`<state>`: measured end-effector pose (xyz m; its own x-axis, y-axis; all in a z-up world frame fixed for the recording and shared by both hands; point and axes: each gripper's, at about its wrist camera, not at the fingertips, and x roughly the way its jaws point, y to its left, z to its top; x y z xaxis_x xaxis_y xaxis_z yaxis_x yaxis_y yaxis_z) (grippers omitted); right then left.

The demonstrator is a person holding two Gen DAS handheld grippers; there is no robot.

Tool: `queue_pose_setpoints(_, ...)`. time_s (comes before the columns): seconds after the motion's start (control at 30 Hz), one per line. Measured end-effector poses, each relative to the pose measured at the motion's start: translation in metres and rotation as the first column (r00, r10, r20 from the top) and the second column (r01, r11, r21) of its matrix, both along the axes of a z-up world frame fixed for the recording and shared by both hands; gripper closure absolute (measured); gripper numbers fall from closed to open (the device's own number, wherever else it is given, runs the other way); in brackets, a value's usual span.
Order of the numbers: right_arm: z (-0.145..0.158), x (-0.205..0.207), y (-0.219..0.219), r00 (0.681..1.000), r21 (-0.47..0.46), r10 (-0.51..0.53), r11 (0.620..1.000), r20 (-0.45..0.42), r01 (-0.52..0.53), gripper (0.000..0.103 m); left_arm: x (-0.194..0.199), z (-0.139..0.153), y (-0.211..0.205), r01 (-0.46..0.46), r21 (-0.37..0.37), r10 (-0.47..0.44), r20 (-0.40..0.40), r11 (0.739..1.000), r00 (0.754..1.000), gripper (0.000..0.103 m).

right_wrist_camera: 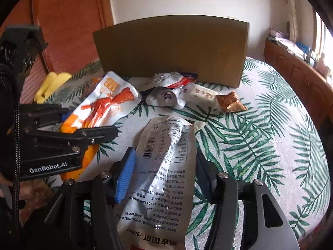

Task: Organize snacks
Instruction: 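Grasp the orange spicy-strip packet with left tool while right tool grasps white printed packet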

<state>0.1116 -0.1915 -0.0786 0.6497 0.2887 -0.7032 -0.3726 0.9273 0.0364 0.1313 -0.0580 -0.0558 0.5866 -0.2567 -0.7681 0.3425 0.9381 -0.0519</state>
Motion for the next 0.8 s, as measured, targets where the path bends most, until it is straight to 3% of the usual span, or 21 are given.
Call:
queue_pose_setpoints(0.13,-0.003,-0.001,0.009,1.0,-0.062,0.018,0.998,0.009,-0.017,0.04,-0.006,0.004,0.009,-0.01,-0.036,0.011,0.014,0.999,1.0,0.068)
queue_pose_setpoints(0.47,-0.002,0.005,0.009,0.999,-0.07,0.036,0.997,-0.008,-0.037,0.04,-0.016,0.016,0.019,-0.021,-0.078,0.025,0.055,0.997,0.998,0.069)
queue_pose_setpoints(0.57,-0.001,0.008,0.009,0.998,-0.067,0.054,0.996,-0.012,-0.055,0.046,-0.017,0.02,0.018,-0.021,-0.083,0.026,0.061,0.996,0.998,0.069)
queue_pose_setpoints(0.8,0.011,0.016,-0.012,0.997,0.015,0.072,0.997,-0.031,-0.072,0.078,-0.017,0.02,0.019,-0.025,-0.089,0.031,0.064,0.996,0.998,0.069)
